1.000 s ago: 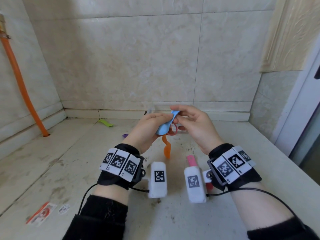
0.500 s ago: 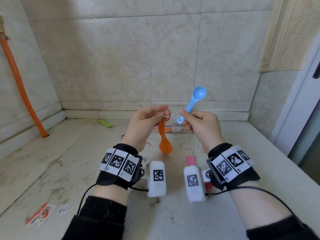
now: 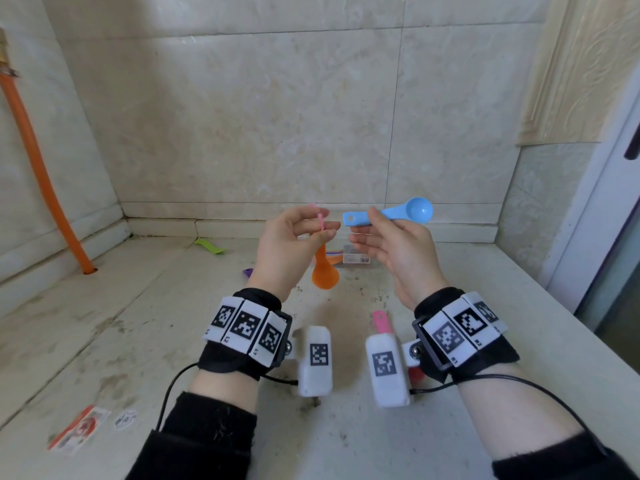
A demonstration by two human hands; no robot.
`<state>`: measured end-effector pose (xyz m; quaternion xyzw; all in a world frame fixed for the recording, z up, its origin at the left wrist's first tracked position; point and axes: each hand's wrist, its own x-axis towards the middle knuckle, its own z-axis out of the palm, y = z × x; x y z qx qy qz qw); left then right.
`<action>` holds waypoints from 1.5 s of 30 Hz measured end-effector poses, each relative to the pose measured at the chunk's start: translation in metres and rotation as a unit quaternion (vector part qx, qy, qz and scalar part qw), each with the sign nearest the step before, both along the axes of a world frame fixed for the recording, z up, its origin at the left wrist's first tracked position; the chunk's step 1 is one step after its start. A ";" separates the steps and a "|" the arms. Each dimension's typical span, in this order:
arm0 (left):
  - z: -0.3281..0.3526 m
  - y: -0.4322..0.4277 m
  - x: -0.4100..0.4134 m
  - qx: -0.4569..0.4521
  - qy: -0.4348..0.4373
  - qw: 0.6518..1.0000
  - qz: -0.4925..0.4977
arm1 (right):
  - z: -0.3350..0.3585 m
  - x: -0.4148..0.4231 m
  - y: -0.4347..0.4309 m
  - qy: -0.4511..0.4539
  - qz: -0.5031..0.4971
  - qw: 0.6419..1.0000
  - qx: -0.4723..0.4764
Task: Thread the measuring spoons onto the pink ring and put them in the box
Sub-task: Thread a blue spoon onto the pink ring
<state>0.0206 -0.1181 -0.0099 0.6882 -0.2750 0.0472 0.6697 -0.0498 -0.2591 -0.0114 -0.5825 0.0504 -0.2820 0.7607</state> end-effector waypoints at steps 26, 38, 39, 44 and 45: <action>-0.001 -0.005 -0.008 0.158 -0.091 0.983 -0.029 | -0.001 0.000 0.004 -0.014 -0.060 0.985 -0.164; -0.001 -0.002 -0.007 0.195 -0.125 0.973 0.011 | -0.004 0.003 0.001 -0.008 -0.111 0.967 -0.230; -0.001 -0.002 -0.006 0.196 -0.131 0.972 0.010 | -0.004 0.002 0.001 -0.007 -0.114 0.965 -0.236; 0.000 -0.004 -0.007 0.192 -0.137 0.972 0.006 | -0.004 0.002 0.001 0.004 -0.115 0.953 -0.282; 0.000 -0.004 -0.007 0.188 -0.138 0.972 0.008 | -0.004 0.002 0.001 0.004 -0.109 0.952 -0.287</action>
